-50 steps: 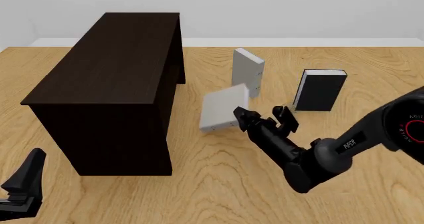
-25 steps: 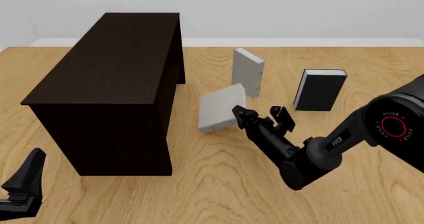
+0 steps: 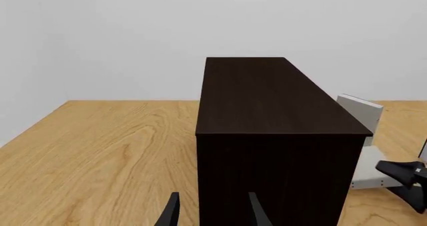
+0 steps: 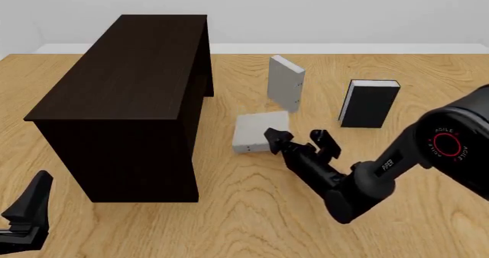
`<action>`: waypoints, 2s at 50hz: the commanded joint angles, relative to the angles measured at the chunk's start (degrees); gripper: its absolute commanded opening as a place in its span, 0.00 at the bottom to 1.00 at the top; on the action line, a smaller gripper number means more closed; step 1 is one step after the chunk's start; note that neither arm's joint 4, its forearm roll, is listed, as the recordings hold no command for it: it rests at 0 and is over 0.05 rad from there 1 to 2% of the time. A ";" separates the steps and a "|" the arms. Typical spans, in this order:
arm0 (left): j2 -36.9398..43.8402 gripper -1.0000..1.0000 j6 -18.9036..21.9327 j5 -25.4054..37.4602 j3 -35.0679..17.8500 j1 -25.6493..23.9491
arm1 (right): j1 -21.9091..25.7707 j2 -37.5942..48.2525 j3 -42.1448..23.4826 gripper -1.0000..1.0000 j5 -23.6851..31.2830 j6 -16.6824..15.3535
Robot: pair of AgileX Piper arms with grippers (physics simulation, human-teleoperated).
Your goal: Pick up the book on the right and place it under the cabinet shelf.
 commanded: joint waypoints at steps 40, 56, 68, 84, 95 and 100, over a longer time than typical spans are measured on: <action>0.09 1.00 0.02 0.01 -0.05 0.01 | -3.02 -32.32 8.90 1.00 27.87 -23.66; 0.04 1.00 0.03 -0.36 -0.03 0.02 | -3.85 -37.46 2.97 1.00 45.21 -40.19; 0.08 1.00 0.03 -0.03 0.00 0.03 | -7.10 -40.20 1.21 1.00 51.00 -49.11; 0.07 1.00 0.03 -0.21 0.00 0.04 | -7.84 -41.43 0.49 1.00 52.85 -50.98; 0.07 1.00 0.03 -0.21 0.00 0.04 | -7.84 -41.43 0.49 1.00 52.85 -50.98; 0.07 1.00 0.04 -0.28 0.03 0.04 | -8.16 -40.66 -0.12 1.00 53.69 -50.59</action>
